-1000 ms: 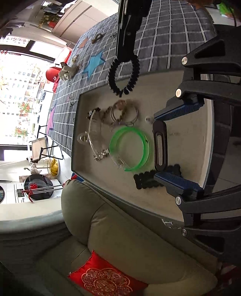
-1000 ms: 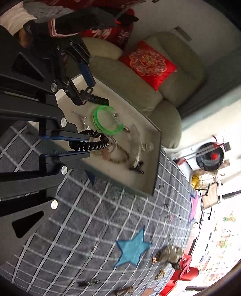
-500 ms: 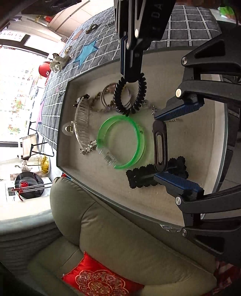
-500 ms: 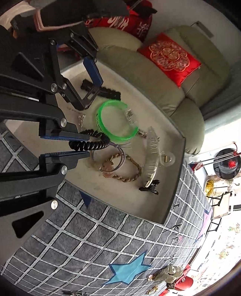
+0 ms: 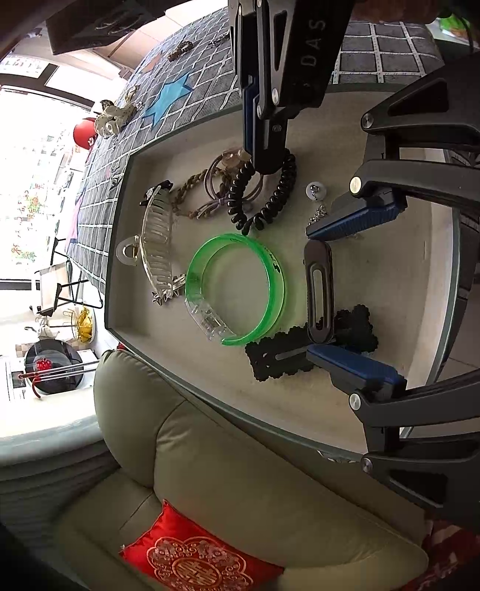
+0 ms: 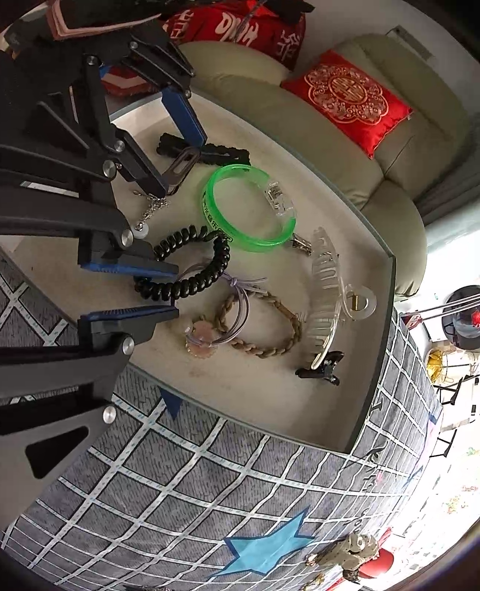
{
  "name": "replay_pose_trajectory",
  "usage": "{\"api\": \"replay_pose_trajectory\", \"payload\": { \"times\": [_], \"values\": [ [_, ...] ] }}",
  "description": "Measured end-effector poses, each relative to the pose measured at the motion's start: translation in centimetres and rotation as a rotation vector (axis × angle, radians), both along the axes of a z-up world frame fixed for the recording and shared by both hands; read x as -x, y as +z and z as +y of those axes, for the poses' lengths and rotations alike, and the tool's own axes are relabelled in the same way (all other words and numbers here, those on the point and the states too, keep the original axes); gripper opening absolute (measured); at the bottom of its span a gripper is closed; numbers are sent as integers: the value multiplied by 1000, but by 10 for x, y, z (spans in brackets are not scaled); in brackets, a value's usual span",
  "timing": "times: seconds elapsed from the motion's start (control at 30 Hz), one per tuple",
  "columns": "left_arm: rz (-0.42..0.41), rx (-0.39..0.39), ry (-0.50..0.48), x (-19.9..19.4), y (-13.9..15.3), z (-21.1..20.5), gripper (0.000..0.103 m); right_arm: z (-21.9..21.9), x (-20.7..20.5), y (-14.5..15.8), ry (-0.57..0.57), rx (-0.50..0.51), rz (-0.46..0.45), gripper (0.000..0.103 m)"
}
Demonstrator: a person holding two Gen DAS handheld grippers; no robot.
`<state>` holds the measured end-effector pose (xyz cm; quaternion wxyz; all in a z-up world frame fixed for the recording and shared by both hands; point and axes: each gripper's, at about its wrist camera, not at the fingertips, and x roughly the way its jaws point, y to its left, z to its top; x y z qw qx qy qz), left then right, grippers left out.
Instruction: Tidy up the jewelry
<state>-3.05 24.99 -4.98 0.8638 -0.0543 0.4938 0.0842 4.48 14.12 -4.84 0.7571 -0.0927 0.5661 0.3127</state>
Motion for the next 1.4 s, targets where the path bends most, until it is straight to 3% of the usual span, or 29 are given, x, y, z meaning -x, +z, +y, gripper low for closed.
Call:
{"api": "replay_pose_trajectory", "payload": {
  "times": [0.07,0.33,0.53,0.57,0.6,0.63,1.4],
  "values": [
    [-1,-4,3,0,1,0,61,-2,2,4,1,-11,-9,38],
    [-2,-21,17,3,5,-1,61,-13,12,24,-20,-44,-42,55],
    [-11,-22,28,2,11,-2,61,-29,16,37,-48,-67,-59,58],
    [-12,-23,29,2,11,-2,65,-31,16,38,-52,-68,-60,58],
    [-15,-26,32,2,12,-2,82,-33,16,38,-56,-69,-61,58],
    [-24,-32,37,3,13,-2,89,-35,17,39,-62,-68,-61,58],
    [7,-31,18,2,11,-10,89,-50,19,33,-93,-52,-53,58]
  ]
}}
